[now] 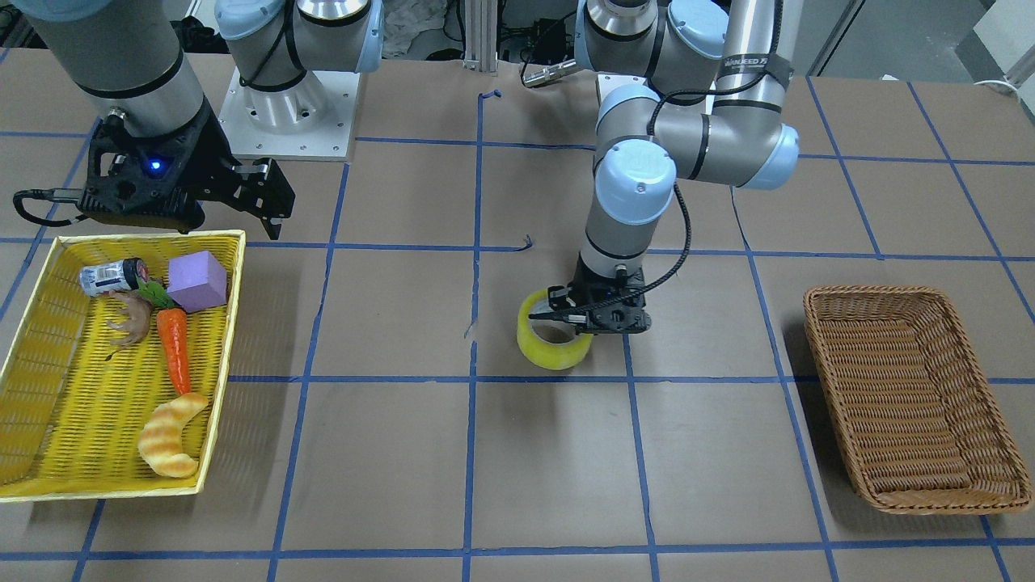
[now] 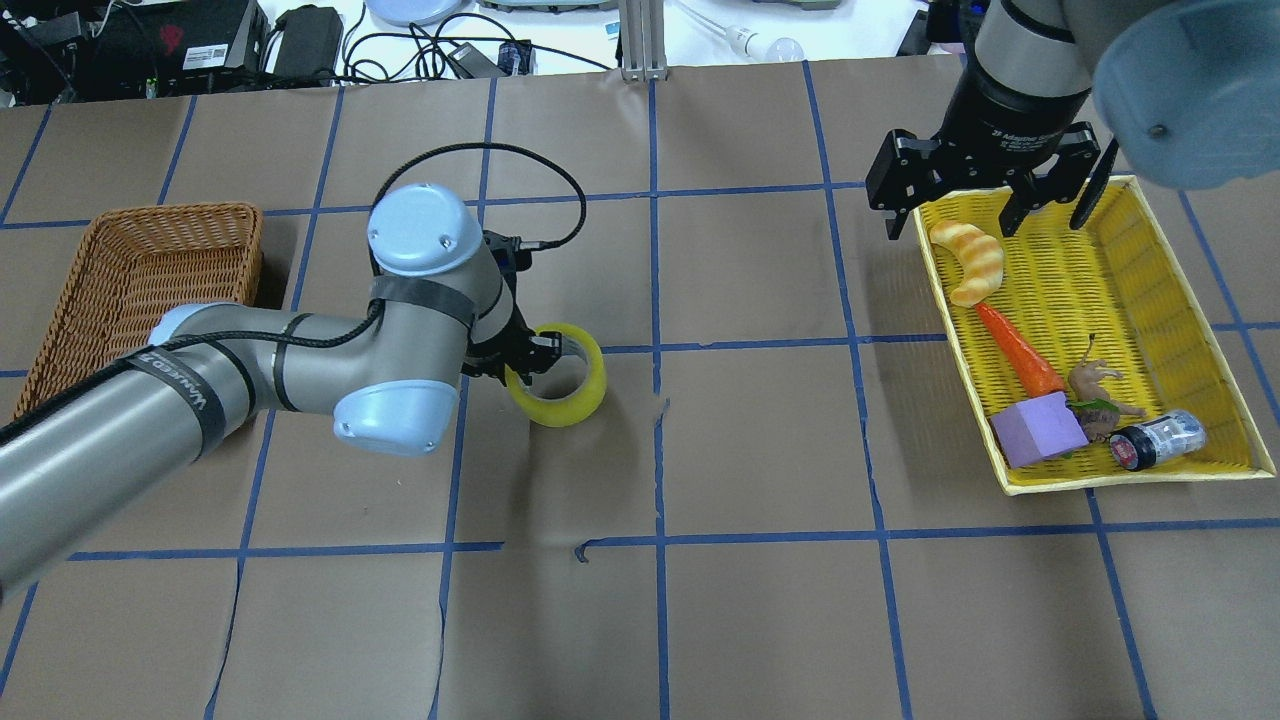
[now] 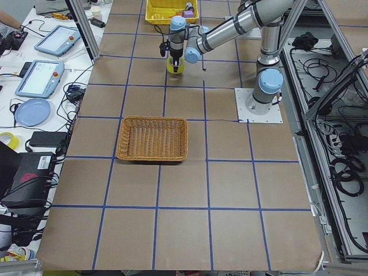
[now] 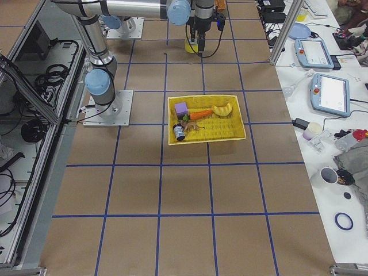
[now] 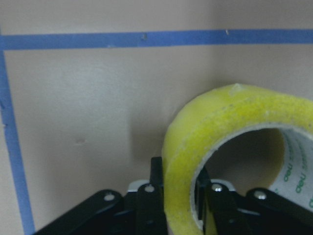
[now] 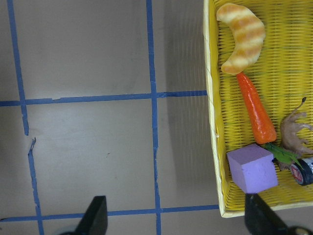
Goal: Transfer tape with both arms
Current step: 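Carry the tape roll with the left gripper into the wicker basket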
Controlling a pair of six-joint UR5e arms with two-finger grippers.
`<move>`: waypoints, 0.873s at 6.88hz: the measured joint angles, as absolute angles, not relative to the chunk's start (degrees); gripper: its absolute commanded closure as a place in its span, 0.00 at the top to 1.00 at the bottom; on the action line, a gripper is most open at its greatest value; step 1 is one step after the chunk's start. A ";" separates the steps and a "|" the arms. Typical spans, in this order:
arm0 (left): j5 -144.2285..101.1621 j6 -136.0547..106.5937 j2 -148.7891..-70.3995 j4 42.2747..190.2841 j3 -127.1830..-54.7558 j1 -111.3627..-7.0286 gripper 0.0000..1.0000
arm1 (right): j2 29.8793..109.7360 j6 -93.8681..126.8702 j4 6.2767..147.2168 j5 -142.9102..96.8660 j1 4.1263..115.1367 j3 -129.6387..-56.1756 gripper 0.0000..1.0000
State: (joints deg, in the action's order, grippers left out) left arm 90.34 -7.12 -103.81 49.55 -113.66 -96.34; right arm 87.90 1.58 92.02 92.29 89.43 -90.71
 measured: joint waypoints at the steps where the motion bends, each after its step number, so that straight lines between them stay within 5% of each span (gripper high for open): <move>1: 91.11 0.33 -102.28 54.49 -110.57 -90.37 0.00 | 87.92 1.57 91.98 92.79 89.41 -90.69 1.00; 6: 91.67 42.28 -101.21 58.46 -106.79 -56.52 0.00 | 88.61 2.21 91.36 92.39 89.47 -90.76 1.00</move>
State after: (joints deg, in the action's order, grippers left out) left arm 91.67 42.28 -101.21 58.46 -106.79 -56.52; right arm 88.61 2.21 91.36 92.39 89.47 -90.76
